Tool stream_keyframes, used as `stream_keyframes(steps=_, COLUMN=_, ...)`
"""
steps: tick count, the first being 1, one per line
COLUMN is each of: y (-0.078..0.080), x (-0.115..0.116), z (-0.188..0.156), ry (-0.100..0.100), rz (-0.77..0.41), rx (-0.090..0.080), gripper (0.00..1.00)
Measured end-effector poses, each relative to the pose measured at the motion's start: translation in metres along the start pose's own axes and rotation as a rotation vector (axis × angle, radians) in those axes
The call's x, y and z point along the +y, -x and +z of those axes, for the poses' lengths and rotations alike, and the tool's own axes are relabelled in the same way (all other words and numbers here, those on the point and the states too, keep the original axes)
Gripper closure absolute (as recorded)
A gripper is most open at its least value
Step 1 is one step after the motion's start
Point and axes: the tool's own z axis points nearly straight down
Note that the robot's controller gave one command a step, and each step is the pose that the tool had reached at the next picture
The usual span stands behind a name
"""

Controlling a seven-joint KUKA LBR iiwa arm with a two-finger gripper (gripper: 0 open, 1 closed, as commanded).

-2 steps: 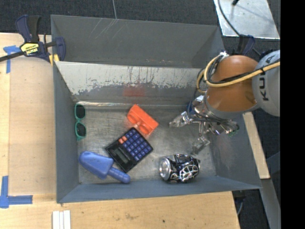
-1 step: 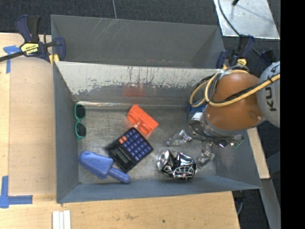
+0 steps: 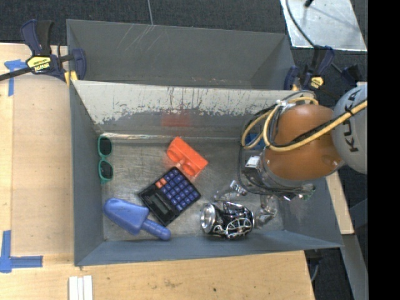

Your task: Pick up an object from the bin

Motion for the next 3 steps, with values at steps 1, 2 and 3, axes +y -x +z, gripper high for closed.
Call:
stream_keyframes(steps=1, y=0.04, x=0.036, z=0.009, ry=-0.02, rz=0.055, rx=-0.008, gripper=1.0)
stream_keyframes(steps=2, y=0.04, x=0.036, z=0.009, ry=-0.02, rz=0.054, rx=-0.008, gripper=1.0)
stream_keyframes(steps=3, y=0.039, x=0.044, z=-0.037, ry=0.001, rz=0.09, rx=0.0, gripper=1.0)
